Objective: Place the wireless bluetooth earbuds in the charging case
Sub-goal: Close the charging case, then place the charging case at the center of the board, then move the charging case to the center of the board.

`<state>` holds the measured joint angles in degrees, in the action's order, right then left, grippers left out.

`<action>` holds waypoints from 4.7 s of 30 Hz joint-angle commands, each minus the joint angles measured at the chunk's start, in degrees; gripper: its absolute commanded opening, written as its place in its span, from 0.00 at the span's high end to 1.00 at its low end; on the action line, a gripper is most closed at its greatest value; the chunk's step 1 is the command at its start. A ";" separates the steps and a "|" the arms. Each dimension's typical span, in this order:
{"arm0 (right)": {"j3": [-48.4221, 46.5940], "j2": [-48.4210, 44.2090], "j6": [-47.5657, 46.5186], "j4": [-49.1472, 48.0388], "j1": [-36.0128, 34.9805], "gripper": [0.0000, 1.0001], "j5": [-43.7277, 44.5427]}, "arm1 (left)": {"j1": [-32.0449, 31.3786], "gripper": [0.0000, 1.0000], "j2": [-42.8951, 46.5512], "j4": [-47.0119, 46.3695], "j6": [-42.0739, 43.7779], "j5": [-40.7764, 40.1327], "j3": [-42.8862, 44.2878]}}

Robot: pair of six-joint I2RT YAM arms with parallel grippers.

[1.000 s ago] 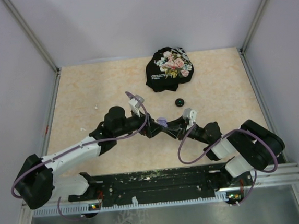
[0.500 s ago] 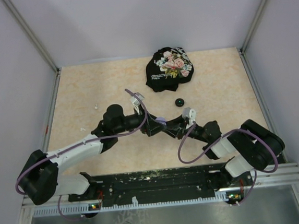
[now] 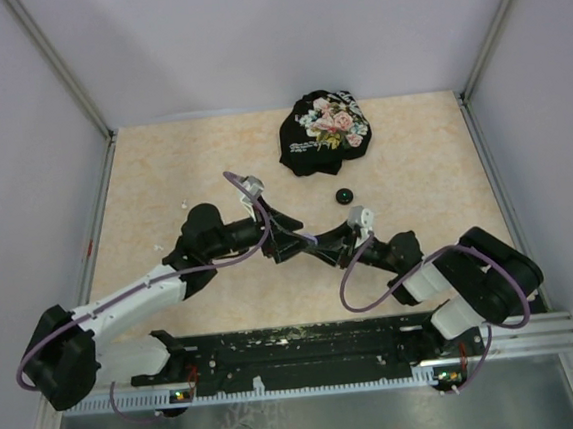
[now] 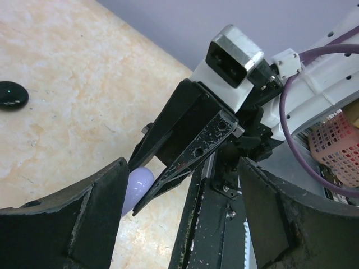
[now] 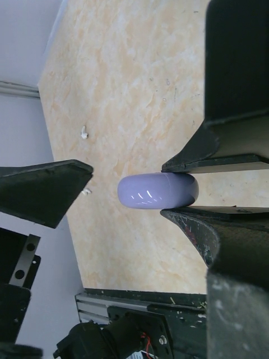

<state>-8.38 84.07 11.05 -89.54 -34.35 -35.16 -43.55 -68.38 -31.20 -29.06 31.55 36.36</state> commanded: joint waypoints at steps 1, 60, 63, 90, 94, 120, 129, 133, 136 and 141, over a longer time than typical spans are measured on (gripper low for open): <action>-2.22 0.81 1.92 -9.38 -0.28 1.00 -0.45 | 0.95 0.16 2.89 0.57 2.59 0.03 -0.64; -34.20 7.86 16.78 78.73 31.74 1.00 13.70 | 11.73 0.00 31.00 41.76 34.22 -46.78 2.86; -38.48 12.62 15.36 80.53 31.97 0.98 12.09 | 11.79 0.00 31.12 41.80 34.24 -46.67 2.85; -39.94 -2.23 10.50 99.74 32.06 0.17 31.31 | 12.51 0.00 34.15 41.86 33.23 -44.73 2.95; -37.19 -10.99 12.77 103.69 32.08 0.15 38.07 | 12.52 0.00 34.92 41.57 32.87 -44.55 2.73; -27.13 -28.41 36.74 126.81 54.35 0.03 74.60 | 12.17 0.00 38.10 40.08 30.85 -43.85 1.27; -23.88 -27.90 32.62 122.23 64.41 0.08 72.49 | 11.94 0.00 38.03 39.95 30.78 -43.21 1.17; -22.85 -25.71 29.29 118.55 67.88 0.15 66.62 | 11.89 0.00 38.01 39.97 30.90 -43.20 1.17; -22.16 -24.12 27.87 116.39 68.65 0.22 64.01 | 11.91 0.00 38.06 39.95 30.87 -43.07 1.17; -22.04 -20.01 26.84 115.00 69.95 0.31 62.20 | 11.81 0.00 38.16 39.90 31.01 -42.78 1.08</action>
<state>-30.28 62.02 39.88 29.04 34.26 29.34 -31.48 -30.85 10.31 2.35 -12.27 37.69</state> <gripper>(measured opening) 0.705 0.998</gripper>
